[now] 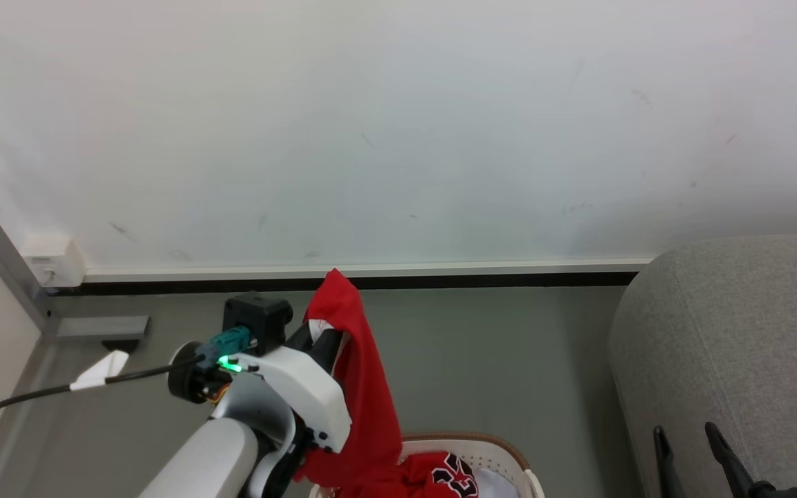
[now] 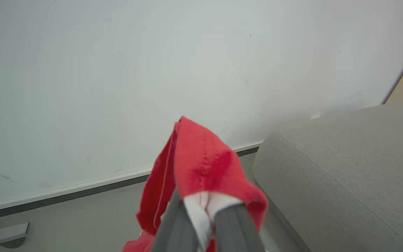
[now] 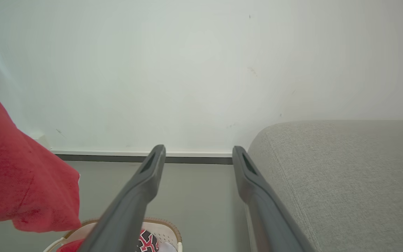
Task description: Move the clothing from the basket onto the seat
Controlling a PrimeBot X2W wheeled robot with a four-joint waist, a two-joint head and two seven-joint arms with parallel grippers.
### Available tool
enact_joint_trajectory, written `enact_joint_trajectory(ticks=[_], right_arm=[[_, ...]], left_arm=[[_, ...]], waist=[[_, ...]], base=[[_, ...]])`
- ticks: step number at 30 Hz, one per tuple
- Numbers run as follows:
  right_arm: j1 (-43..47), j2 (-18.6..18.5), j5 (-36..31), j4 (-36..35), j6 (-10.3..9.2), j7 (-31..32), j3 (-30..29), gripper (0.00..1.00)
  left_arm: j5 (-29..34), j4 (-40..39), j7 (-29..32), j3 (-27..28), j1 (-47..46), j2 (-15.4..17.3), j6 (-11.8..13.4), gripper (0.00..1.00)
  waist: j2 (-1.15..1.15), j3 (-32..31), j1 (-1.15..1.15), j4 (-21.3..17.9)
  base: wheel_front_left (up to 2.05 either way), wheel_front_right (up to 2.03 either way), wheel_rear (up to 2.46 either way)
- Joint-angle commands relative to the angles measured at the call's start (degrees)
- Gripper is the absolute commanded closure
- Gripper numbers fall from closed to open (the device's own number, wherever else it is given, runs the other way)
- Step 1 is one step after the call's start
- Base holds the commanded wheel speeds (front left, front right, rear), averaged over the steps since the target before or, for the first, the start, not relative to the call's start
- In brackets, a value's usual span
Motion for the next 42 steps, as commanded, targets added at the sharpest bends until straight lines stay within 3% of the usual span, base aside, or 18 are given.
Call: enact_joint_trajectory(ticks=[1,11,22,28,37,42], right_arm=[[-0.08,-0.4,0.07,-0.06,-0.13,-0.12,0.52,0.0],[-2.41,-5.37,2.06,-1.76,-0.13,-0.12,10.2,0.0],[-8.91,-15.19,7.56,-4.88,-0.14,2.4,28.2,0.0],[-14.84,-18.14,10.54,-6.83,-0.13,5.63,36.74,0.0],[-25.14,-15.84,12.76,-1.17,-0.13,6.55,47.49,0.0],[-31.39,-11.4,13.13,7.49,-0.13,5.12,51.05,0.0]], left_arm=[[-0.77,-0.48,0.07,0.29,-0.25,0.27,0.26,1.0],[-0.48,-3.47,1.25,-0.93,-0.37,0.24,0.45,1.0],[-0.21,-6.97,2.64,-2.38,-0.7,0.45,0.37,1.0],[0.02,-7.66,2.96,-2.56,-1.54,0.88,0.34,1.0],[0.63,-8.47,3.47,-3.54,-3.52,0.74,-0.16,1.0],[1.06,-9.67,3.84,-5.34,-4.43,-0.29,-1.12,1.0]], waist=[[0.0,0.04,0.01,-0.04],[0.0,0.19,0.01,-0.61],[0.0,0.29,0.01,-1.24],[0.0,0.5,0.01,-0.98],[0.0,0.7,0.01,0.16],[0.0,0.66,0.01,1.02]], base=[[0.0,0.0,0.0],[0.0,0.0,0.0],[0.0,0.0,0.0],[0.0,0.0,0.0],[0.0,0.0,0.0],[0.0,0.0,0.0]])
